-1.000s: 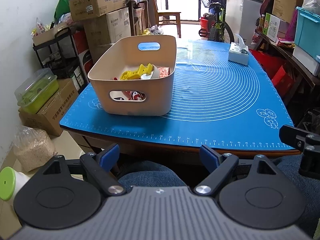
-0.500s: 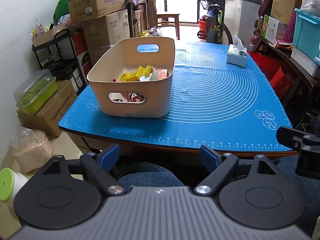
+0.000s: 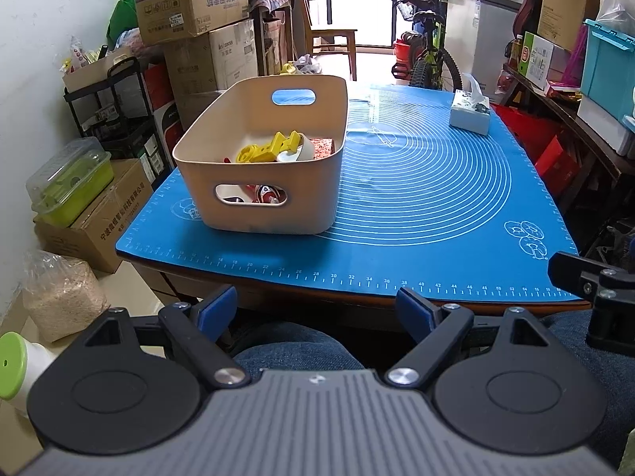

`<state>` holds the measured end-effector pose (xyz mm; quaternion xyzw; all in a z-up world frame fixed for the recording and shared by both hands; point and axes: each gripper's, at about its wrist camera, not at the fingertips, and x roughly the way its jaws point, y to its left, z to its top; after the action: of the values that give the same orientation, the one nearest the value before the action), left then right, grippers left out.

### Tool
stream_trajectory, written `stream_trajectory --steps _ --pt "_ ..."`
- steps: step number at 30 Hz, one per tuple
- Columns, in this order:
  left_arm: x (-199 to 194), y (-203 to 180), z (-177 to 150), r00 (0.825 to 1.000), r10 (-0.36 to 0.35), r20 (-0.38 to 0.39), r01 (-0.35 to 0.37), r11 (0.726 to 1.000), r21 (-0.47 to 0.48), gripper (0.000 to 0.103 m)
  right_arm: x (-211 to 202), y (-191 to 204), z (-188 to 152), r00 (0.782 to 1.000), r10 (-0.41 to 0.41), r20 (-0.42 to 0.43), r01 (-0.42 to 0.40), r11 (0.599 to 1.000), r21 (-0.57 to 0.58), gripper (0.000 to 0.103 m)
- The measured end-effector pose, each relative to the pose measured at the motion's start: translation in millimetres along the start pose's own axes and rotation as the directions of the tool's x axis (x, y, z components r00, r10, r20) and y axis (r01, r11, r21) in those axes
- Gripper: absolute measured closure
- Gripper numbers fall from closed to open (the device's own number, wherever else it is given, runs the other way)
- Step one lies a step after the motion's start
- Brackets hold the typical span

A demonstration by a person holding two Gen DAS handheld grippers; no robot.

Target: Organize rigid objects

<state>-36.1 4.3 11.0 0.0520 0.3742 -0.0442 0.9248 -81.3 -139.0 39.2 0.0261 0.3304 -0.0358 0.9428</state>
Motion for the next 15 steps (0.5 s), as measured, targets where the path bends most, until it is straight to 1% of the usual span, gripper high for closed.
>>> stream_trajectory --steps 15 --pt "-1.0 1.4 0.4 1.000 -0.001 0.000 0.001 1.000 -0.003 0.016 0.4 0.3 -0.6 1.000 0.000 0.000 0.000 1.000 0.001 0.003"
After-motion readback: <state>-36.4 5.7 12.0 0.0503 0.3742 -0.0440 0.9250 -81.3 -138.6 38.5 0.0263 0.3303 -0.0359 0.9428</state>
